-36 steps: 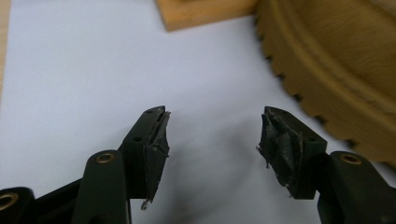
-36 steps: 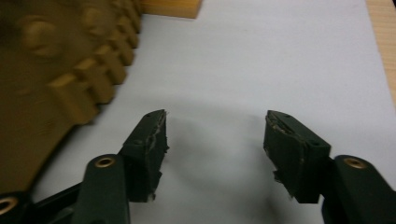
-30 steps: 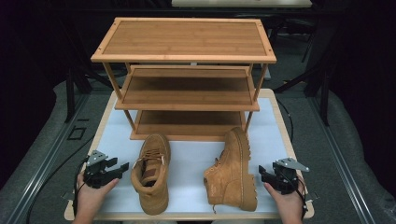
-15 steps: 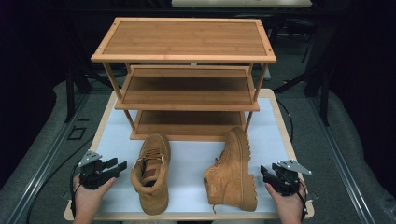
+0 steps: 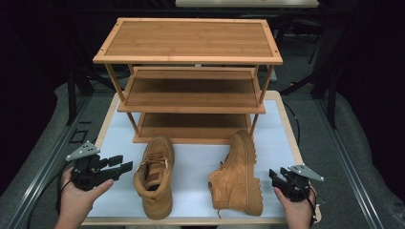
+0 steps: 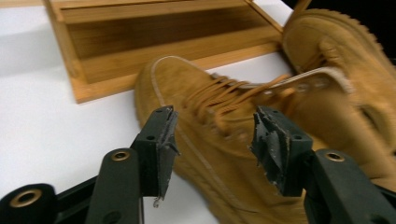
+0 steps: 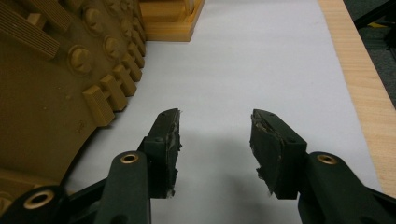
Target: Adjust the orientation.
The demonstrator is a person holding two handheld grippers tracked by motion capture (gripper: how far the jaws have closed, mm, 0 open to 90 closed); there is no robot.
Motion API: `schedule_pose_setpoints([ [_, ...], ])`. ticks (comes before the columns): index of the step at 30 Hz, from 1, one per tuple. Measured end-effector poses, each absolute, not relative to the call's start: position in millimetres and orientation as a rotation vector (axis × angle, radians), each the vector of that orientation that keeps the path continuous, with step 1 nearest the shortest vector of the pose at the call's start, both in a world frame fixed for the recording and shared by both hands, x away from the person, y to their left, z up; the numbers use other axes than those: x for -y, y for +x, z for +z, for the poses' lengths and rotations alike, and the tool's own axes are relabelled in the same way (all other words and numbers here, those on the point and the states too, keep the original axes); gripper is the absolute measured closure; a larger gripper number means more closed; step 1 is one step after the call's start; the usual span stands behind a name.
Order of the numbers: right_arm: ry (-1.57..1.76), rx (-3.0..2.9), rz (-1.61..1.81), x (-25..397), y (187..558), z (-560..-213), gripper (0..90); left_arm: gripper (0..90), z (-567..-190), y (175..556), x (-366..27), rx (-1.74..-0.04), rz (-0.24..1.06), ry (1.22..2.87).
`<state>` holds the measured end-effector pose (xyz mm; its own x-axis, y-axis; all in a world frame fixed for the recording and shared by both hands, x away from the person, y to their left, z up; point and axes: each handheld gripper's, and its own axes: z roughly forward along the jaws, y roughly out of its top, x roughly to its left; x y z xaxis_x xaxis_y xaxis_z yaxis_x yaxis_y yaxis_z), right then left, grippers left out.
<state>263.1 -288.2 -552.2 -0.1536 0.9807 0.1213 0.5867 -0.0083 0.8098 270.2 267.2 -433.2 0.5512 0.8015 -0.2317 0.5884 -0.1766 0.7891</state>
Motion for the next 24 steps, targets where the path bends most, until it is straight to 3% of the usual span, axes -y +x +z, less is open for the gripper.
schedule_pose_setpoints([
  [3,1.624,-1.776,1.041,289,263,-552,51.4,42.4,-426,273,-262,-1.171,0.219,1.87],
  [15,1.634,-1.772,1.056,290,262,-553,50.7,42.8,-442,277,-233,-1.182,0.251,1.96],
  [16,1.634,-1.77,1.061,290,262,-553,50.6,48.5,-444,276,-231,-1.186,0.248,1.975],
  [19,1.633,-1.771,1.059,290,262,-554,50.6,50.0,-449,273,-230,-1.186,0.248,1.986],
  [22,1.641,-1.766,1.069,291,263,-555,50.6,60.3,-451,273,-231,-1.176,0.198,1.975],
  [24,1.65,-1.777,1.053,291,263,-555,50.6,61.6,-450,274,-230,-1.176,0.192,1.981],
])
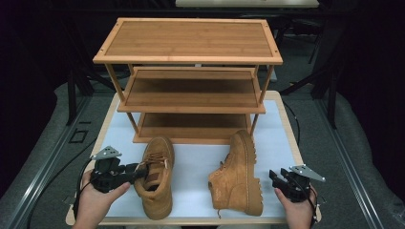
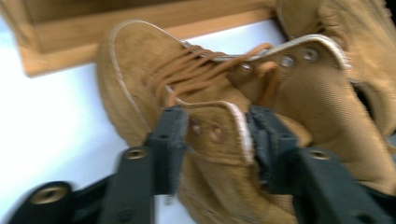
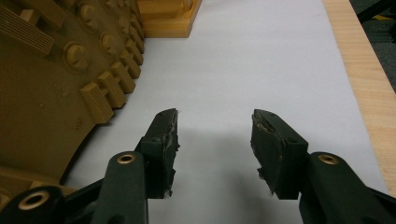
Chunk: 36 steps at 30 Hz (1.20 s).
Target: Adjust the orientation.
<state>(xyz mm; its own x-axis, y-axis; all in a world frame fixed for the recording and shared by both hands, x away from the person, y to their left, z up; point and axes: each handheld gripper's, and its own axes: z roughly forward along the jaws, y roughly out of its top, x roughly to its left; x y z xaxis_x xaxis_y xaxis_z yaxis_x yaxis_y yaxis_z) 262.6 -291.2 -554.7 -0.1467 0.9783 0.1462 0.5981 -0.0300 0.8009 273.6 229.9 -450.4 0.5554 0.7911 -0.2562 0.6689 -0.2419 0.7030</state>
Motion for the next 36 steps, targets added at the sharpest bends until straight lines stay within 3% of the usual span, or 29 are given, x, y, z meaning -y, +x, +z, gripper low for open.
schedule_pose_setpoints([
  [2,1.65,-1.779,1.058,291,263,-555,50.6,74.7,-448,276,-228,-1.169,0.18,2.005],
  [4,1.65,-1.777,1.06,291,263,-555,50.6,79.5,-443,278,-226,-1.151,0.198,2.051],
  [7,1.651,-1.775,1.058,291,263,-555,50.6,81.5,-431,285,-226,-1.134,0.329,2.153],
  [9,1.658,-1.775,1.067,292,263,-556,50.6,83.0,-427,294,-233,-1.138,0.35,2.182],
  [18,1.666,-1.769,1.072,293,263,-557,50.6,81.6,-420,326,-243,-1.147,0.26,2.353],
  [22,1.668,-1.781,1.063,292,264,-557,50.6,68.9,-414,333,-231,-1.22,0.215,2.489],
  [26,1.666,-1.786,1.063,291,264,-557,50.6,62.7,-412,339,-224,-1.361,0.123,2.516],
  [29,1.665,-1.781,1.076,291,264,-558,50.6,64.3,-418,345,-223,-1.404,0.02,2.585],
  [36,1.675,-1.789,1.067,292,264,-558,50.5,72.4,-426,351,-228,-1.464,-0.042,2.573],
])
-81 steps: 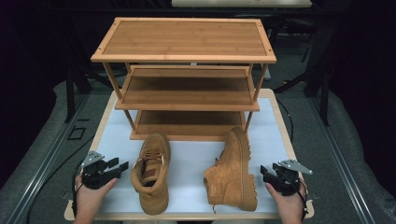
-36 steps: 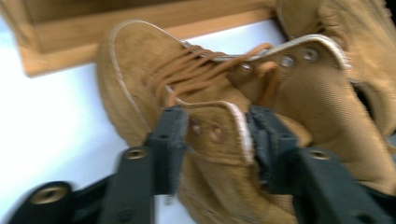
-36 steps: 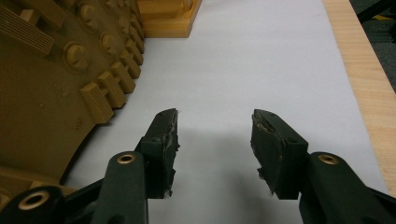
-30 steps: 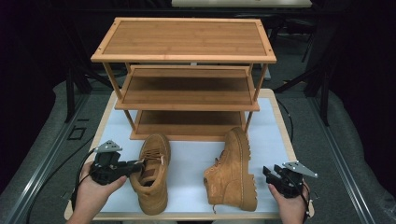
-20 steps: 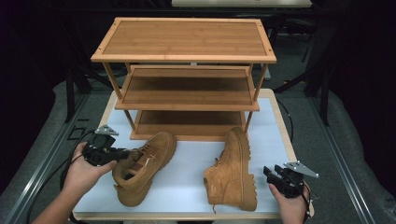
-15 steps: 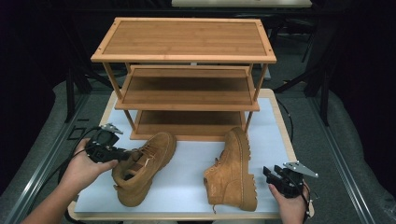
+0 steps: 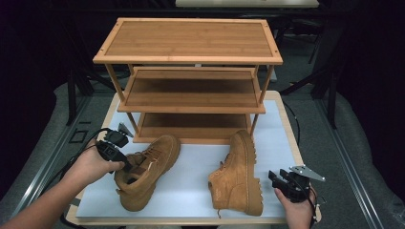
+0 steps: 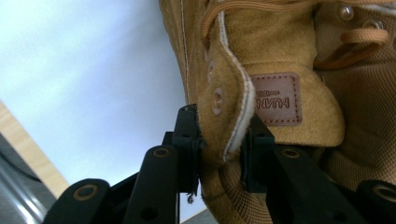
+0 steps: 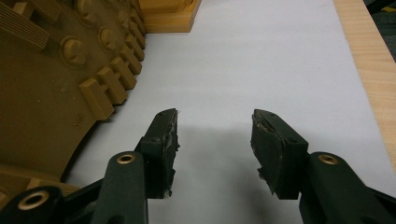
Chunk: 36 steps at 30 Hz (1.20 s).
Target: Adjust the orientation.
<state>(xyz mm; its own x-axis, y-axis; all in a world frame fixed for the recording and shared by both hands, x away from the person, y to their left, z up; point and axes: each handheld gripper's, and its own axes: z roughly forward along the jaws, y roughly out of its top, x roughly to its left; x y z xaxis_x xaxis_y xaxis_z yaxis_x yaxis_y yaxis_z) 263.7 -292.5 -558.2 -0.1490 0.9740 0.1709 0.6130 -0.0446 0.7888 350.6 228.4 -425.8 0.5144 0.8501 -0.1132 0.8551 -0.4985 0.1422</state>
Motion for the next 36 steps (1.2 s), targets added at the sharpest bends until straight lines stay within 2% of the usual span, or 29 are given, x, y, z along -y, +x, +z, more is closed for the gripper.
schedule_pose_setpoints([
  [5,1.671,-1.791,1.074,291,264,-559,50.3,72.5,-432,351,-226,-1.485,-0.047,2.586],
  [13,1.671,-1.787,1.075,291,264,-559,50.1,78.2,-431,351,-220,-1.472,-0.013,2.644],
  [17,1.668,-1.776,1.089,292,265,-560,50.0,79.2,-430,352,-223,-1.466,-0.073,2.612],
  [22,1.668,-1.776,1.089,292,265,-560,49.8,80.7,-429,354,-233,-1.501,-0.26,2.473],
  [25,1.667,-1.775,1.09,291,265,-560,49.7,81.2,-428,355,-240,-1.522,-0.323,2.38],
  [32,1.668,-1.77,1.089,292,265,-560,49.5,81.8,-422,354,-254,-1.526,-0.441,2.229],
  [36,1.678,-1.776,1.076,293,264,-560,49.4,81.8,-413,347,-256,-1.505,-0.452,2.182],
])
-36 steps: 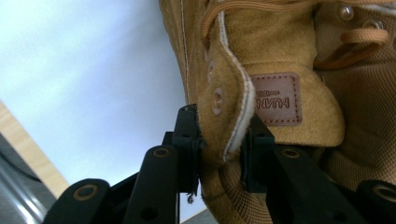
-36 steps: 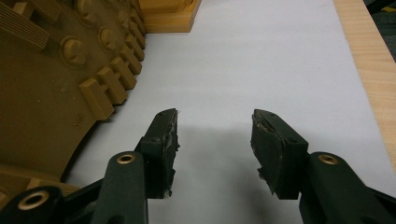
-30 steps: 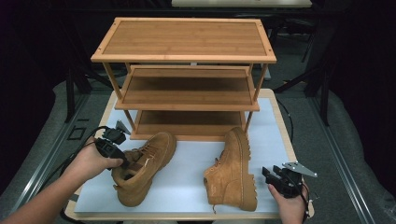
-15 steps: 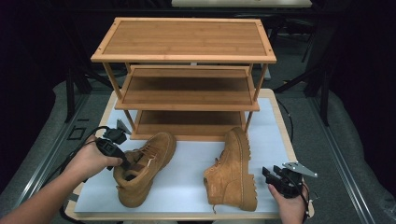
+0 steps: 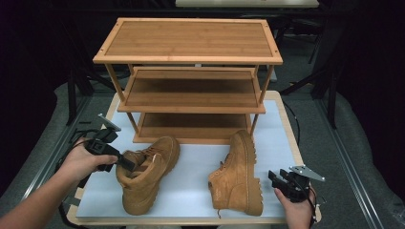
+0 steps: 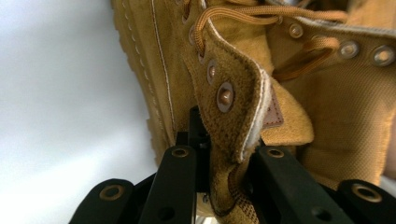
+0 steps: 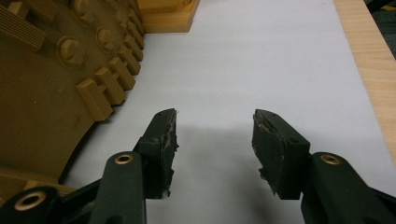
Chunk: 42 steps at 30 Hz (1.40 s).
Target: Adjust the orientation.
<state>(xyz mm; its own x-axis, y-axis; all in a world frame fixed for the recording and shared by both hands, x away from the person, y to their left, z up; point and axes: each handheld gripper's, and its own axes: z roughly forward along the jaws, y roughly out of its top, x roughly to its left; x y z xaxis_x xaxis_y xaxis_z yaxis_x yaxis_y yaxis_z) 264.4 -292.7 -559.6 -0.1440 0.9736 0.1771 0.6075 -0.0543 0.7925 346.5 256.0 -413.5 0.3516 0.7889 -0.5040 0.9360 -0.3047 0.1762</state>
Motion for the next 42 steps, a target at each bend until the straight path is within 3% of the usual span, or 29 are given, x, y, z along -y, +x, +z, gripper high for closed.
schedule_pose_setpoints([
  [6,1.679,-1.755,1.099,294,265,-560,49.3,81.7,-391,337,-259,-1.458,-0.468,2.123],
  [24,1.692,-1.734,1.11,297,264,-560,49.1,81.4,-298,314,-253,-1.4,-0.338,2.097],
  [42,1.697,-1.723,1.11,297,265,-561,49.1,81.7,-266,313,-253,-1.339,-0.335,2.036],
])
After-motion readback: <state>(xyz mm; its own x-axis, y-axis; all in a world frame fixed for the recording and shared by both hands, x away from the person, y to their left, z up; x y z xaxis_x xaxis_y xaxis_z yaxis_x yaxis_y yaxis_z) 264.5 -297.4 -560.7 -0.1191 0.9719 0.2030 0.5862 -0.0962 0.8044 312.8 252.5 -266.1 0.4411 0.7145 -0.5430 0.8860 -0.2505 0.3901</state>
